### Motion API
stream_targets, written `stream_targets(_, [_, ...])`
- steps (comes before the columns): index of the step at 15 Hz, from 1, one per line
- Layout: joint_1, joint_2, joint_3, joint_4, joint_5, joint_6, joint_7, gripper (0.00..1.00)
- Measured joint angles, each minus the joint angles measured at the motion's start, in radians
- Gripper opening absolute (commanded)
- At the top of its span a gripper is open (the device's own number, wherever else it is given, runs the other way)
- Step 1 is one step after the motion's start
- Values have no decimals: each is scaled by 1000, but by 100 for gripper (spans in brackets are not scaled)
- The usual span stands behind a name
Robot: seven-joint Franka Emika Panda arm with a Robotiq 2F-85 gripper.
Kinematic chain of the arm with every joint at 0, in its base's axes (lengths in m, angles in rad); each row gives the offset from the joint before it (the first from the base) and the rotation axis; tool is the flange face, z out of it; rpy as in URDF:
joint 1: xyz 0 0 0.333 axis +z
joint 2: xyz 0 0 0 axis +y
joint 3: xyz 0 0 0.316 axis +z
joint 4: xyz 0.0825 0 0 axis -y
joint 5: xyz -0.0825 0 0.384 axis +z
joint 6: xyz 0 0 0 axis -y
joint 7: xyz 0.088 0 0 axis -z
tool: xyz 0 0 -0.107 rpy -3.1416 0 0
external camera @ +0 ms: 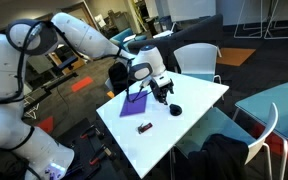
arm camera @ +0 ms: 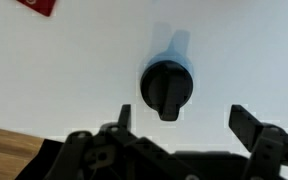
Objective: Put the black lid on the black flask
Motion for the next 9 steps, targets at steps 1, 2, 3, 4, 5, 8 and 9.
stream_targets(1, [7,25,-9,23,2,7,54,100])
stream_targets(2, [12,48,-16,45,4,14,106,100])
stream_targets(3, [17,70,-23,66,4,17,155,100])
stream_targets(4, [23,90,-30,85,4,18,197,100])
stream_targets(5, [28,110,-36,104,4,18,236,100])
stream_targets(8, [35,156,-43,146,1,18,314,100])
stream_targets(9, [36,170,-43,157,-1,18,331,100])
